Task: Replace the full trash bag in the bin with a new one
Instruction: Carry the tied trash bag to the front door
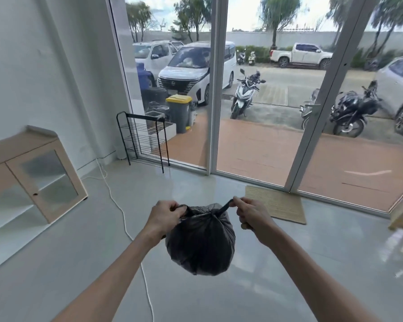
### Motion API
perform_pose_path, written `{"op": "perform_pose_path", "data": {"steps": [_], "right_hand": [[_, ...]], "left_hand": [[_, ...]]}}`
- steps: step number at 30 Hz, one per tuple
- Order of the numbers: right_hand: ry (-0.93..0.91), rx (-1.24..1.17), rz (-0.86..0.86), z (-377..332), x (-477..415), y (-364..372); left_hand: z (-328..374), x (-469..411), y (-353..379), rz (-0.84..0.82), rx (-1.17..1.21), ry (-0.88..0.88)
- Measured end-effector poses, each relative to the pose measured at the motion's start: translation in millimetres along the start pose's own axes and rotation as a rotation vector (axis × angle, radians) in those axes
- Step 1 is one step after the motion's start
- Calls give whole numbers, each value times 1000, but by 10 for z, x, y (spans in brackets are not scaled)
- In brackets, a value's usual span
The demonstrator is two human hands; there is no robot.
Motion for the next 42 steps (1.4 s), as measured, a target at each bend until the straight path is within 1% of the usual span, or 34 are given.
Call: {"op": "perform_pose_path", "data": {"steps": [6, 11, 13, 16, 22, 24, 29, 33, 36, 39, 42], "right_hand": [[1, -5, 9, -275, -1244, 86], [-10, 9, 70, -529, -2263, 123], [12, -8, 122, -636, -2716, 159], [28, -25, 155, -758, -3324, 230], [66, -45, 189, -926, -4366, 368], [63, -59, 175, -961, -4748, 427], [87, -115, 184, -924, -5735, 541], [132, -98, 147, -953, -6489, 624], [183, -29, 126, -1044, -7094, 678], [214, -12, 85, -1115, -7545, 748], [257, 0, 98, -1154, -7996, 805]], "left_hand": [[81, -1310, 99, 5, -39, 16], [146, -2402, 177, -83, 1, 39], [166, -2953, 137, -115, 14, 29], [199, -3630, 125, -187, 7, 38], [60, -4809, 204, -242, 17, -20], [15, -5188, 249, -257, 33, -34], [-206, -6181, 376, -225, 42, -80], [-379, -6886, 473, -221, 72, -143], [-494, -7427, 570, -204, 87, -180], [-542, -7831, 671, -236, 89, -211], [-603, -8328, 737, -265, 117, -233]]}}
Point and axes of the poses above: each hand's wrist, its own x-axis away from the middle knuckle, its own y-axis out of the palm, z = x × y, the point moved 6 cm from there along -x, towards the middle knuckle, and after that the axes turned 4 degrees about y, right-handed, at the moved point
